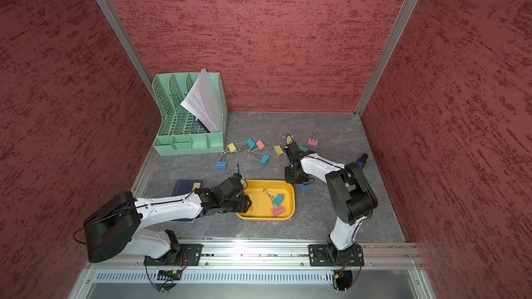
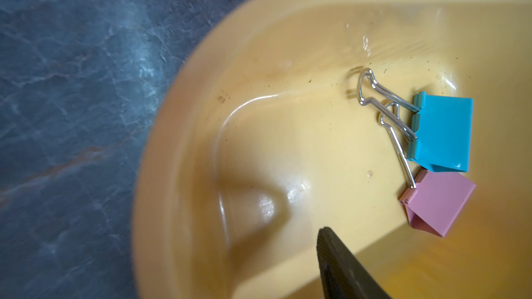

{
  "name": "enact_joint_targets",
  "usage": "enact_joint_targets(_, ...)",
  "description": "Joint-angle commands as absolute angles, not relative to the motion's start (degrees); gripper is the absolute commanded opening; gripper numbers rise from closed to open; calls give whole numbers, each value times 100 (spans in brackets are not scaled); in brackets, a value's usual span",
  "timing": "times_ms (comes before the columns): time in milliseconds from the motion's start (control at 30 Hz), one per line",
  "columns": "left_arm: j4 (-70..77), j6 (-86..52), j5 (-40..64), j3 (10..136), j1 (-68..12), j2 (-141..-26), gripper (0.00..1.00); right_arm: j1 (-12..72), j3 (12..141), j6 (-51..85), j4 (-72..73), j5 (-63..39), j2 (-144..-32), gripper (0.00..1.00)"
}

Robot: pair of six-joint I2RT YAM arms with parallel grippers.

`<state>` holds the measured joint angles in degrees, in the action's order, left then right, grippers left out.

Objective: Put the binder clips in the storage box
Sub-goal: Pick up the binder clip at the center of the board.

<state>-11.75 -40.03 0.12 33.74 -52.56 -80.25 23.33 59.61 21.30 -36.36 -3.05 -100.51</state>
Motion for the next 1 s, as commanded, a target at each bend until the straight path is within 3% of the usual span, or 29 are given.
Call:
enact_joint_targets(0,-1173,-3876,33,3383,-5212,-8119,63,2117,6081,2048,-3625,-86,-10292,12)
enact_joint_targets(433,-1230,-3852,21,3360,-5175,-8086,63,1172,6027,1909,-3453,-60,-10147,19)
enact_joint_targets(500,-1240,-3850,9,3357,-5166,-8082,63,1151,6006,1886,-3423,-93,-9995,27)
enact_joint_targets(600,-1244,-3850,16,3358,-5170,-8067,63,1150,5871,1884,-3301,-409,-9530,54)
enact_joint_targets(667,-1242,-3850,16,3359,-5164,-8051,63,1151,5798,1898,-3394,-347,-9154,66)
enact_joint_targets(833,-1230,-3825,17,3349,-5164,-8043,63,1138,5755,1920,-3944,19,-8488,83)
enact_joint_targets(967,-1170,-3814,37,3333,-5167,-8042,63,1136,5410,2143,-4072,17,-7896,86)
